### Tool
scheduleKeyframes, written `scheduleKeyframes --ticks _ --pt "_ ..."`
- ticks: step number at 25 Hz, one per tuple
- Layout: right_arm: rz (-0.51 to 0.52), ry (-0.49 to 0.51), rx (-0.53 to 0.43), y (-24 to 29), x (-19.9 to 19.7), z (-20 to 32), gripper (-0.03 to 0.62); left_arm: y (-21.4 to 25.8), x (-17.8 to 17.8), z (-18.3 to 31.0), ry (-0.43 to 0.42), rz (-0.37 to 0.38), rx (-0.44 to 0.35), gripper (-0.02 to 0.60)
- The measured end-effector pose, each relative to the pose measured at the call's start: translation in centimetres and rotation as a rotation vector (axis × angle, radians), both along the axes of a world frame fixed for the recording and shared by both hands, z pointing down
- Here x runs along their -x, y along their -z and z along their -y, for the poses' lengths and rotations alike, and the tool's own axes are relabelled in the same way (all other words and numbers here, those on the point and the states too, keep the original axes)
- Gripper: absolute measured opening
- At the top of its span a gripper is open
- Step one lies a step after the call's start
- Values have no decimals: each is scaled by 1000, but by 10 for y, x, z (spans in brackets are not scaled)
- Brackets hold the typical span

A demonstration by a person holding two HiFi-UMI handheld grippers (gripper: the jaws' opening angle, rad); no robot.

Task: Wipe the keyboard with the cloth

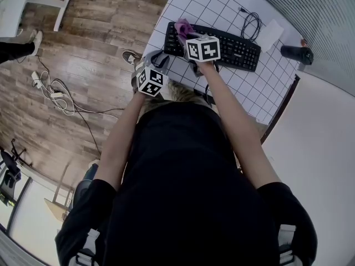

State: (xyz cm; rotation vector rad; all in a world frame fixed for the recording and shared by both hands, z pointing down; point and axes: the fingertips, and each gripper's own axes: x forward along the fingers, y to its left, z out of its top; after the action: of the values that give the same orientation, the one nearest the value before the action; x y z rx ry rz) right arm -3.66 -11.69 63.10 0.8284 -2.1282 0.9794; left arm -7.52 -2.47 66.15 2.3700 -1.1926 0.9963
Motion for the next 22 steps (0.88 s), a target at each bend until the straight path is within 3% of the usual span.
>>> scheduleKeyframes --ticks 22 --pt "26 -1 -1 -1 19 2 66 -1 0 0 -2 -3 9 112"
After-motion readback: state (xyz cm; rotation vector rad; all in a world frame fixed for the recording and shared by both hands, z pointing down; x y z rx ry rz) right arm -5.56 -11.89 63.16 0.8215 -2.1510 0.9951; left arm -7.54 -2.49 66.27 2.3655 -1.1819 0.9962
